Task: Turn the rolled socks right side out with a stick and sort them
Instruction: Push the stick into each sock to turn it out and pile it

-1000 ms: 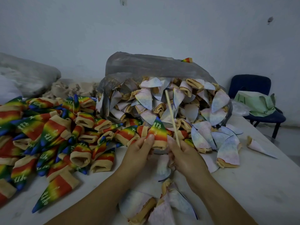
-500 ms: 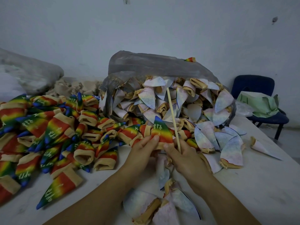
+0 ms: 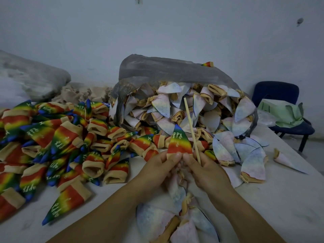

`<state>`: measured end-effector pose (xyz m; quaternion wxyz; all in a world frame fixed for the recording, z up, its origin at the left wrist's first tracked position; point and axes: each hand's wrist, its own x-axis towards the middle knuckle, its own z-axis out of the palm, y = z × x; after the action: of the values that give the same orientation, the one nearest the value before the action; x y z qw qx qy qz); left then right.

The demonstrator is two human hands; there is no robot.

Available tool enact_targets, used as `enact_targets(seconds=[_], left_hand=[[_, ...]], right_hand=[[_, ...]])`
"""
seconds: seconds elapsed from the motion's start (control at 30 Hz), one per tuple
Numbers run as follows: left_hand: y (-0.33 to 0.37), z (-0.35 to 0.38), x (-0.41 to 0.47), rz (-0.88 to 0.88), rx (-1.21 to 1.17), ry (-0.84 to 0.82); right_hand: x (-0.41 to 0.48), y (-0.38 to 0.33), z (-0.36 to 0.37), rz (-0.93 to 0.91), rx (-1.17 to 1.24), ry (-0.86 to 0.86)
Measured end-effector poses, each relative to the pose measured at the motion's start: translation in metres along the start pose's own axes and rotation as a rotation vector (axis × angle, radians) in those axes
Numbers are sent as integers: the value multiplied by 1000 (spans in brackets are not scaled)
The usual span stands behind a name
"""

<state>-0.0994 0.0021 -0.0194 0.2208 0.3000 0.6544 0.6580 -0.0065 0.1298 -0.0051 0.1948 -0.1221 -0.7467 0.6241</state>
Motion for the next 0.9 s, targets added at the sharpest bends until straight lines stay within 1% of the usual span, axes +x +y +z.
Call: enact_targets(seconds=[0.03, 0.13, 0.17, 0.2, 0.23, 0.27, 0.3, 0.37, 0.43, 0.47, 0.5, 0.57, 0.67, 0.73, 0.83, 0.9], left_hand=[[1, -3, 1, -14, -85, 16], [11, -20, 10, -27, -562, 168], [14, -26, 14, -23, -652, 232], [17, -30, 17, -31, -651, 273], [18, -30, 17, -51, -568, 287], [17, -26, 15, -71, -398, 285], [16, -20, 12, -58, -167, 266], [10, -8, 10, 92, 249, 170], [0, 2, 15, 233, 535, 43], [-4, 4, 17, 296, 658, 21], [-7, 5, 20, 359, 761, 32], [-10, 1, 21, 417, 864, 90], [-7, -2, 26, 416, 910, 120], [-1, 4, 35, 323, 912, 74], [12, 26, 47, 158, 1022, -100], [9, 33, 49, 89, 1033, -127]], right_hand=[[1, 1, 0, -4, -7, 23], [7, 3, -5, -12, 10, 173], [8, 4, -8, -12, 17, 235], [9, 4, -10, -18, 1, 291], [10, 5, -12, -31, -35, 335], [10, 6, -13, -48, -79, 364], [9, 6, -14, -65, -113, 380], [7, 7, -14, -90, -147, 387], [6, 8, -15, -106, -163, 375], [6, 8, -15, -114, -170, 369], [5, 9, -15, -120, -179, 363], [4, 10, -15, -134, -193, 352], [5, 11, -14, -136, -199, 345], [6, 13, -13, -123, -202, 344], [7, 16, -14, -103, -219, 344], [7, 16, -15, -102, -204, 348]])
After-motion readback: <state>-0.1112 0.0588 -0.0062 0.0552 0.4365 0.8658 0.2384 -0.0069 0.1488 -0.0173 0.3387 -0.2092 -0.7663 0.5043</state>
